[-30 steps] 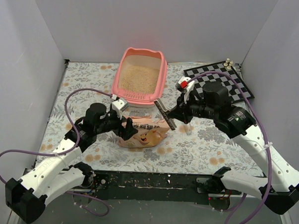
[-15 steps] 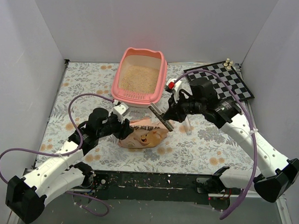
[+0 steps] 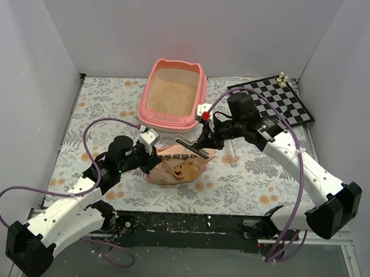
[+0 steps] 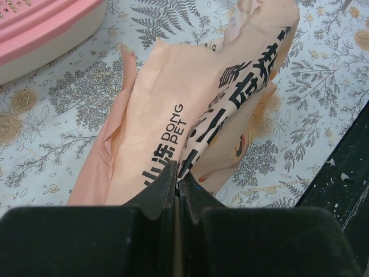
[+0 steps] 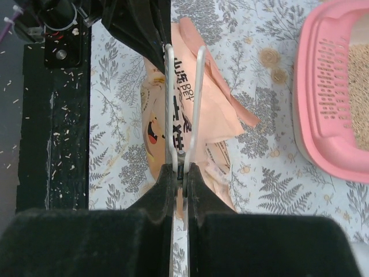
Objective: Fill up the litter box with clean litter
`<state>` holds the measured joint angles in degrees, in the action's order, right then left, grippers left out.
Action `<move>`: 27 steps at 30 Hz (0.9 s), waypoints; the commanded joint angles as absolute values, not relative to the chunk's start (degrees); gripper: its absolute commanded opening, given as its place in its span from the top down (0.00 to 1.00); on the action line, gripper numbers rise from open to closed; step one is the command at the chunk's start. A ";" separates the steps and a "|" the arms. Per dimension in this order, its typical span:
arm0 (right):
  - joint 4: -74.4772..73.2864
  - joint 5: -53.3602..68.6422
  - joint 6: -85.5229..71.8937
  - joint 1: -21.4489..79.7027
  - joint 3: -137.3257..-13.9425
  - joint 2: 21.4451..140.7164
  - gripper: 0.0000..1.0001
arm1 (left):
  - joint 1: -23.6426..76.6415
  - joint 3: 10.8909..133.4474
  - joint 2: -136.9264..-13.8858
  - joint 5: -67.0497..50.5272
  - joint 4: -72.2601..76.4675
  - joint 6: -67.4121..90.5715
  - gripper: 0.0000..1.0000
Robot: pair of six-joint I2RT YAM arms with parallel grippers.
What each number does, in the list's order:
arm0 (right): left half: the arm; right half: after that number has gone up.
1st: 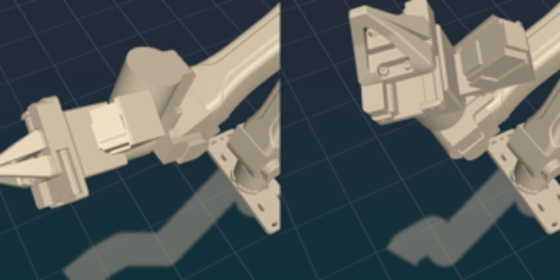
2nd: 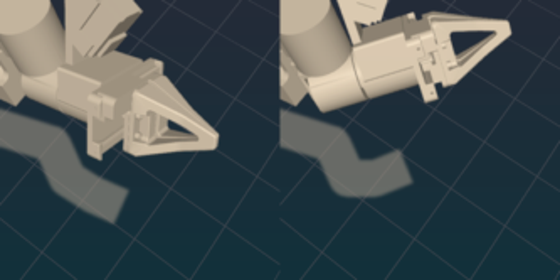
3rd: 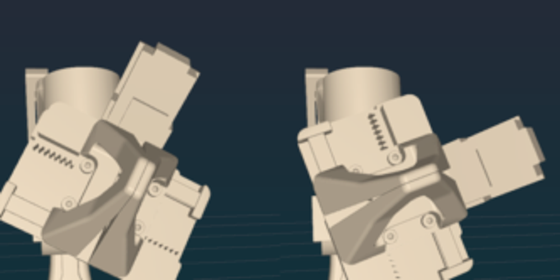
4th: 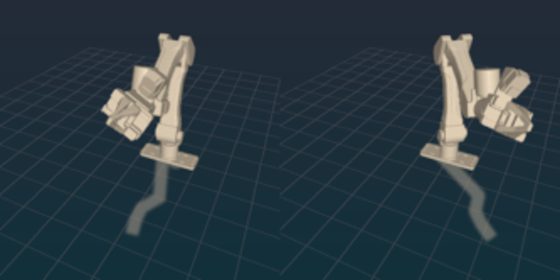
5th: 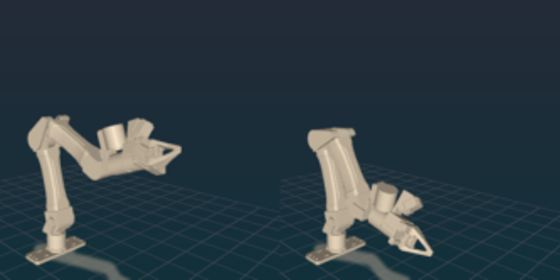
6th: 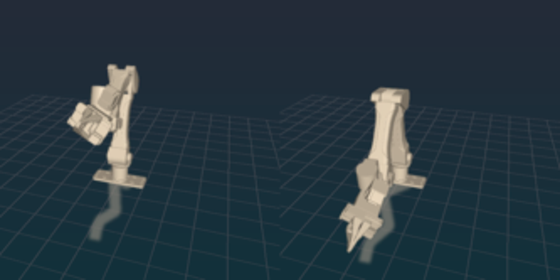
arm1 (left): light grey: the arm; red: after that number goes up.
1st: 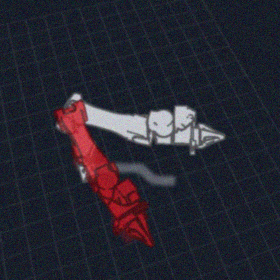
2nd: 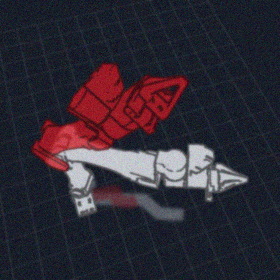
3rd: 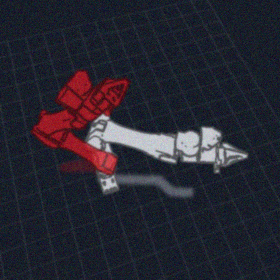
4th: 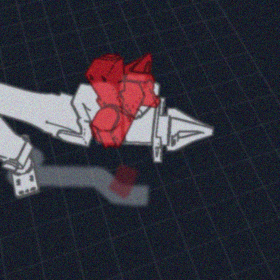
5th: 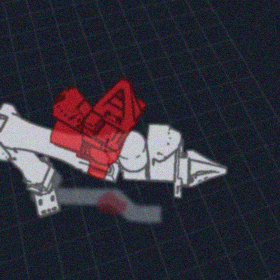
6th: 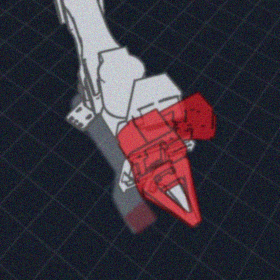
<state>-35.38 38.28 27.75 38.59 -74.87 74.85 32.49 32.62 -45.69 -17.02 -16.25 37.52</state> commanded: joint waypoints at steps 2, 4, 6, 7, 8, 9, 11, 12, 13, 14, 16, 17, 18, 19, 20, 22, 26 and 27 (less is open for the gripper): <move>-30.77 46.14 36.65 38.15 -76.55 77.52 0.99 | 32.61 32.96 -43.15 -17.75 -13.98 38.67 1.00; -29.80 47.89 37.00 38.14 -76.29 78.31 0.99 | 32.61 32.61 -43.24 -17.84 -13.54 39.02 1.00; -29.09 48.78 37.18 38.14 -76.20 79.01 0.99 | 32.70 32.61 -43.24 -17.84 -13.45 39.02 1.00; -28.92 49.13 37.18 38.14 -76.20 79.19 0.99 | 32.70 32.69 -43.16 -17.84 -13.45 39.02 1.00; -28.65 49.39 37.18 38.14 -76.20 79.36 0.99 | 32.70 32.87 -43.15 -17.75 -13.45 39.02 1.00; -28.57 49.92 37.18 38.14 -76.20 79.63 0.99 | 32.70 32.87 -43.15 -17.67 -13.45 38.94 1.00; -28.13 50.19 37.09 38.14 -75.85 80.24 0.99 | 32.70 33.05 -43.42 -17.23 -13.45 38.94 1.00; -27.78 50.10 37.09 38.14 -75.59 80.33 0.99 | 32.70 33.22 -43.59 -17.05 -13.53 38.85 1.00; -27.60 49.84 37.09 38.14 -75.24 80.59 0.99 | 32.70 33.48 -43.59 -17.05 -13.62 38.85 1.00; -27.51 49.66 37.18 38.14 -74.97 80.77 0.99 | 32.70 33.40 -43.42 -16.96 -13.62 38.85 1.00; -27.51 49.57 37.09 38.14 -74.18 81.21 0.99 | 32.70 33.31 -42.98 -16.61 -13.62 38.76 1.00; -28.03 49.57 37.18 38.23 -74.09 81.56 0.99 | 32.70 33.31 -42.72 -16.44 -13.36 38.93 1.00; -28.30 49.40 37.35 38.15 -74.09 81.82 0.99 | 32.70 33.22 -42.63 -16.44 -13.27 38.94 1.00; -28.74 49.05 37.44 38.14 -74.09 82.09 0.99 | 32.70 33.22 -42.63 -16.44 -13.27 38.94 1.00; -29.35 48.26 37.62 38.06 -74.18 82.35 0.99 | 32.70 33.14 -42.71 -16.26 -13.18 38.94 1.00; -31.02 46.94 38.32 38.23 -74.35 83.05 0.99 | 32.70 33.49 -42.89 -16.08 -13.27 39.02 1.00; -34.19 43.08 39.99 38.41 -74.53 84.90 0.99 | 32.69 33.66 -42.80 -15.91 -13.18 38.85 1.00; -34.62 41.67 40.08 38.58 -74.36 85.16 0.99 | 32.70 33.58 -42.80 -15.82 -13.18 38.85 1.00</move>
